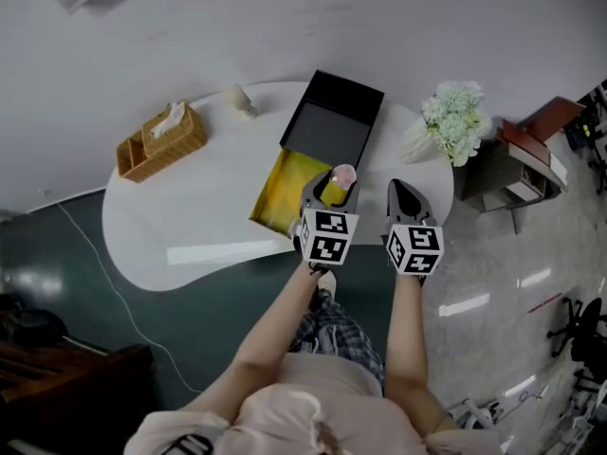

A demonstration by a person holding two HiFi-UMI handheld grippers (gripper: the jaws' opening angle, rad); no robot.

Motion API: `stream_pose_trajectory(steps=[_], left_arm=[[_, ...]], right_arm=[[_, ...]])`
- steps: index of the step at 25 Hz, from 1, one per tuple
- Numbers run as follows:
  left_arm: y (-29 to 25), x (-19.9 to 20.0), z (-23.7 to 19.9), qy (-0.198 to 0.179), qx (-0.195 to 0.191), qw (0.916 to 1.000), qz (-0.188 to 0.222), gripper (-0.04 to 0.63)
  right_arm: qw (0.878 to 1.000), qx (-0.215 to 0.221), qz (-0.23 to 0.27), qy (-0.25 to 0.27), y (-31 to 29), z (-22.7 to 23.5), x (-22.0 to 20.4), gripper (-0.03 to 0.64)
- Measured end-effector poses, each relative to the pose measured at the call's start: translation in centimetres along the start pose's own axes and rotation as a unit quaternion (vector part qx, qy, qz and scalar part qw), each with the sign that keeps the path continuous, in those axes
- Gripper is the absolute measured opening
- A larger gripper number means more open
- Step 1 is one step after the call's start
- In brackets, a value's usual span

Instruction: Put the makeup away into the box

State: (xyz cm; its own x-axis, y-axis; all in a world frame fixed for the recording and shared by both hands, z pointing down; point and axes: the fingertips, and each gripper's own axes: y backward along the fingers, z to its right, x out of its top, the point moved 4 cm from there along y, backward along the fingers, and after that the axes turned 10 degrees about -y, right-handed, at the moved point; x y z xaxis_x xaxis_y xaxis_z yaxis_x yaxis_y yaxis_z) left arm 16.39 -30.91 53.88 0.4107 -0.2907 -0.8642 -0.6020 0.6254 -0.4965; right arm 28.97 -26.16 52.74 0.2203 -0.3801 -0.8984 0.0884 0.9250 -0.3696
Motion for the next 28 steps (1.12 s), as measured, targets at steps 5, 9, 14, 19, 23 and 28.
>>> stream_pose_trajectory(steps=[5, 9, 14, 19, 23, 28], left_arm=[[1.4, -2.7, -5.5, 0.032, 0.041, 0.9982, -0.028, 0.242], [0.9, -5.1, -8.2, 0.050, 0.051, 0.9959, -0.056, 0.242], [-1.3, -7.3, -9.2, 0.064, 0.034, 0.9923, -0.101, 0.242], [-3.6, -8.8, -9.5, 0.065, 0.003, 0.9866, -0.149, 0.244], [-4.7, -9.6, -9.6, 0.069, -0.016, 0.9831, -0.169, 0.244], [-4.5, -8.7, -9.1, 0.095, -0.053, 0.9848, -0.135, 0.388]], right_arm=[[0.998, 0.058, -0.007, 0.026, -3.8, -5.8, 1.1, 0.015], [0.994, 0.095, -0.021, 0.044, -6.4, -9.3, 1.3, 0.015], [0.991, 0.112, -0.040, 0.055, -8.9, -10.7, 1.3, 0.015], [0.991, 0.111, -0.047, 0.050, -10.5, -10.1, 1.7, 0.015], [0.993, 0.110, -0.043, 0.032, -11.2, -9.4, 2.1, 0.015], [0.993, 0.115, -0.031, 0.020, -11.5, -9.1, 2.7, 0.015]])
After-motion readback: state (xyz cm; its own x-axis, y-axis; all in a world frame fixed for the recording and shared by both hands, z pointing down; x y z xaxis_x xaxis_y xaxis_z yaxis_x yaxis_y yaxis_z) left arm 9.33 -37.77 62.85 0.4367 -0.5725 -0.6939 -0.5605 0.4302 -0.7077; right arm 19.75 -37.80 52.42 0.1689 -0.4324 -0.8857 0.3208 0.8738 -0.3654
